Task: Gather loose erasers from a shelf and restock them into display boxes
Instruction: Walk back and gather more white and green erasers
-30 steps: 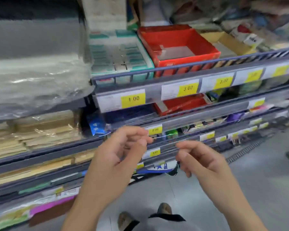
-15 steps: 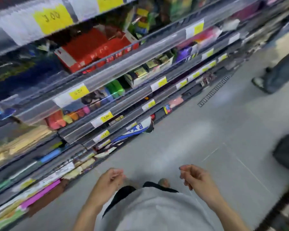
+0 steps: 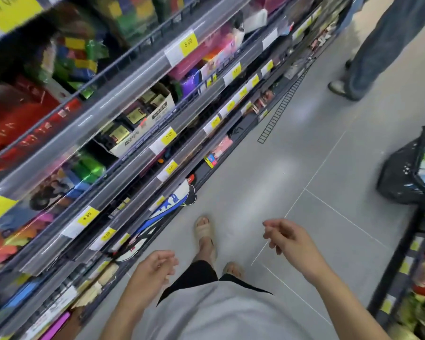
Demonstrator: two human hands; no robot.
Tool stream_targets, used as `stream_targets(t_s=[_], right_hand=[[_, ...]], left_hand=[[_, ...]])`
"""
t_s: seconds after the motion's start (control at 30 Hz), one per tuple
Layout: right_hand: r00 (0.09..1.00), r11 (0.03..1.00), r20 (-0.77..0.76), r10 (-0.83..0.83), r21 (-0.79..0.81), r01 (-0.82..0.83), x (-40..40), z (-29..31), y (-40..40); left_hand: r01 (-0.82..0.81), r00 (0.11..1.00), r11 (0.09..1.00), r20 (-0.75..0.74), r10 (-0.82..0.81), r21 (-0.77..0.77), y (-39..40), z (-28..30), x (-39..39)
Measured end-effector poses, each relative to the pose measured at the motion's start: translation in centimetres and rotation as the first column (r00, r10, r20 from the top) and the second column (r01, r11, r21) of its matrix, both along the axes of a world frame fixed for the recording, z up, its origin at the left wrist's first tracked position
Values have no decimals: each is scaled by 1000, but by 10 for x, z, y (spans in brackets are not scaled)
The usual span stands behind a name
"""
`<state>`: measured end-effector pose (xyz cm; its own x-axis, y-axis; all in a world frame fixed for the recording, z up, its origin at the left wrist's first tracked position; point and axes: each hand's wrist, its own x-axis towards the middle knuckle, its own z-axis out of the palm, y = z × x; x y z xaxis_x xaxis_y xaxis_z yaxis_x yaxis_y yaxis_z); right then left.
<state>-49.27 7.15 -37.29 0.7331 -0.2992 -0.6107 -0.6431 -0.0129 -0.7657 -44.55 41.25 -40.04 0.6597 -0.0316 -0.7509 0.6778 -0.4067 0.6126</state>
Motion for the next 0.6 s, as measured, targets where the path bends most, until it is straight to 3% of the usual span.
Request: stream_targets(t_s=[0.17,0.6], right_hand=[[994,995,36,-100,-16,100,52,5,-32],[921,922,-54,-385,-67,381,103,3,-124]], left_hand=[[136,991,990,11,-136,-20,-40,-13,83],[416,907,905,108,-406,-90,-224,7,291]])
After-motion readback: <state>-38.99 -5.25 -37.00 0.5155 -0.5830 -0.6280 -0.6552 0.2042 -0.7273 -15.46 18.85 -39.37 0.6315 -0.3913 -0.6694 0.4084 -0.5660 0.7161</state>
